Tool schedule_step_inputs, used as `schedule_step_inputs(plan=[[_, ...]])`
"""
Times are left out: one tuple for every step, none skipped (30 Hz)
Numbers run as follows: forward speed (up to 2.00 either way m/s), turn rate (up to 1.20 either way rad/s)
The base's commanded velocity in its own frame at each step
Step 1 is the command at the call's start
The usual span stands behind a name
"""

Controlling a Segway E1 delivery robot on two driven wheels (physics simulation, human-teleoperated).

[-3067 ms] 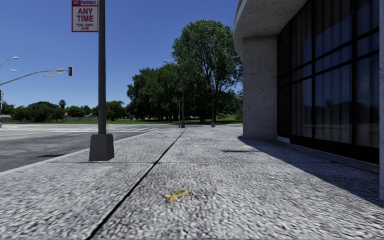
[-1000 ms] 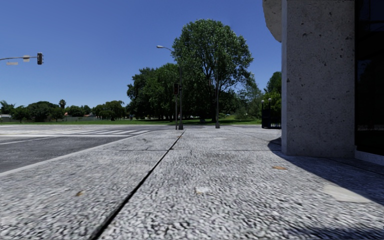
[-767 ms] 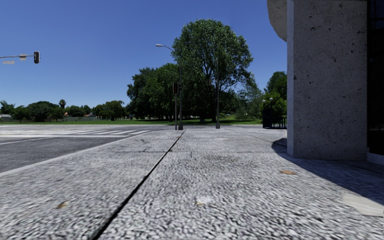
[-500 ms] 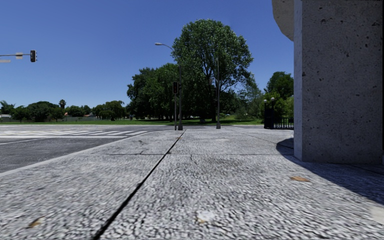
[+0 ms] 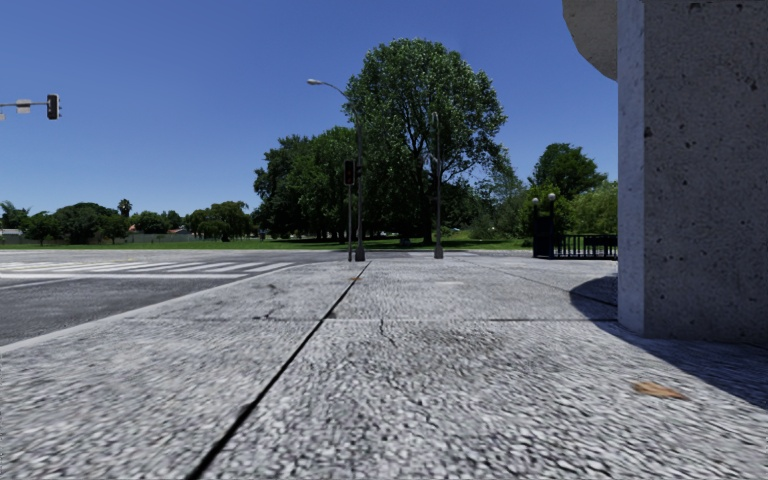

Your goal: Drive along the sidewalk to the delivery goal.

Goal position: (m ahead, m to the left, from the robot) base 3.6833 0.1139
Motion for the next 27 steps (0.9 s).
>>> schedule_step_inputs(plan=[[1.03, 0.00], [1.03, 0.00], [1.06, 0.00], [1.17, 0.00], [1.17, 0.00], [1.41, 0.00], [1.64, 0.00], [1.74, 0.00], [1.74, 0.00], [1.78, 0.00], [1.79, 0.00], [1.79, 0.00], [1.79, 0.00], [1.79, 0.00], [1.79, 0.00], [1.79, 0.00], [1.79, 0.00], [1.79, 0.00], [1.78, 0.00], [1.74, 0.00], [1.74, 0.00], [1.65, 0.00], [1.56, 0.00], [1.56, 0.00], [1.53, 0.00], [1.52, 0.00], [1.52, 0.00]])
